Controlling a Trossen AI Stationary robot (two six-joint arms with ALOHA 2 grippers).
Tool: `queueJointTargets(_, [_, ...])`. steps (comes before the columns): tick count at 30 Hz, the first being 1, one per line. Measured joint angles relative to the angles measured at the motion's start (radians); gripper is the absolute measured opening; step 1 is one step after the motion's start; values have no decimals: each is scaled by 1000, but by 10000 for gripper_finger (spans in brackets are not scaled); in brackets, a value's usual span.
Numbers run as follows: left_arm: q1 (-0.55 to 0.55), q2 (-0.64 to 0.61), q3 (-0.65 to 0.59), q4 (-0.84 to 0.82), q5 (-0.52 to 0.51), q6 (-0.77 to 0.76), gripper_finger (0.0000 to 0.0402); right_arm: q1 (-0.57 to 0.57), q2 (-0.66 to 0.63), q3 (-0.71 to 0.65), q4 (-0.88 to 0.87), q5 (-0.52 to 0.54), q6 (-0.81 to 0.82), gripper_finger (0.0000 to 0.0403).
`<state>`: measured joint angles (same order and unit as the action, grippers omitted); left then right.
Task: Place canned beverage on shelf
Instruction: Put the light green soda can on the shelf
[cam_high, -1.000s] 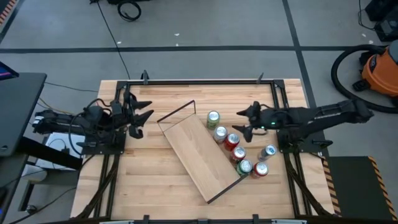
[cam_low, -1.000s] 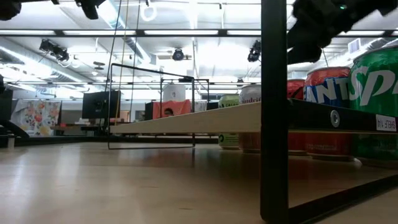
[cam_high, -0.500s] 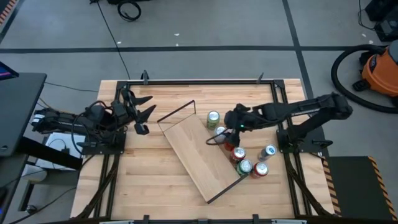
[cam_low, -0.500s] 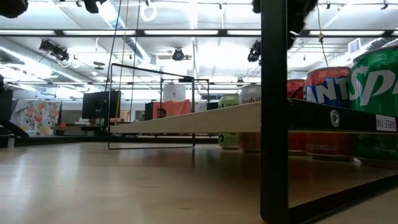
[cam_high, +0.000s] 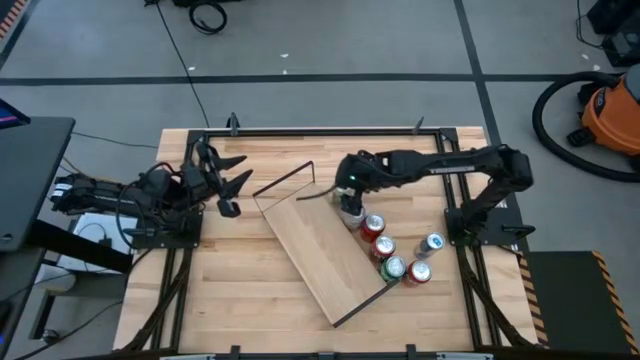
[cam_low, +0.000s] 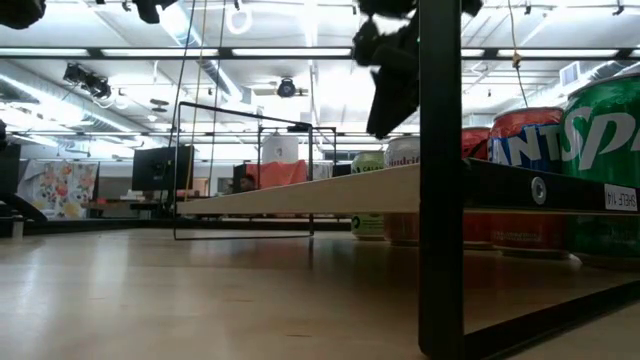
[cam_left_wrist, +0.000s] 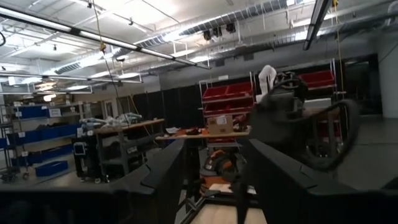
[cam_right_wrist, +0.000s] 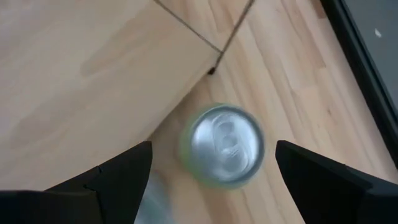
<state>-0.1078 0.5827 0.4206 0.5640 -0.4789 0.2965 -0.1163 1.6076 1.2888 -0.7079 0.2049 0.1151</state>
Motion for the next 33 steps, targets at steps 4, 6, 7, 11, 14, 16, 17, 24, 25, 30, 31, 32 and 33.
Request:
queueJointTargets(4, [0, 0, 0, -15, 0, -29, 183, -22, 59, 40, -3, -23, -41, 353])
queueJointTargets(6, [0, 0, 0, -24, 0, -44, 183, -24, 87, 64, -7, -23, -63, 353])
queueJointTargets(7, [0, 0, 0, -30, 0, -50, 183, -25, 99, 74, -14, -23, -69, 353])
queueJointTargets(11, [0, 0, 0, -52, 0, -79, 183, -31, 147, 118, -79, -14, -74, 353])
queueJointTargets(14, [-1, 0, 0, -68, 0, -101, 183, -42, 169, 132, -124, -14, -74, 353])
queueJointTargets(16, [-1, 0, 0, -76, 0, -114, 183, -49, 176, 132, -139, -35, -74, 353])
queueJointTargets(17, [-1, 0, 0, -77, 0, -122, 183, -54, 178, 132, -147, -51, -72, 353])
queueJointTargets(24, [-3, 0, 0, -90, 0, -173, 183, -90, 208, 135, -138, -124, -5, 339])
queueJointTargets(25, [-5, 0, 0, -92, 0, -177, 183, -92, 212, 137, -134, -124, -5, 335])
queueJointTargets(30, [-23, -13, 5, -146, -2, -159, 183, -96, 215, 136, -125, -123, -3, 321])
queueJointTargets(31, [-26, -19, 16, -184, -12, -156, 183, -96, 210, 135, -125, -122, -3, 320])
queueJointTargets(32, [-29, -22, 31, -221, -26, -157, 183, -96, 206, 133, -125, -122, -3, 321])
queueJointTargets(33, [-31, -26, 46, -261, -43, -156, 183, -96, 202, 132, -123, -122, -3, 321])
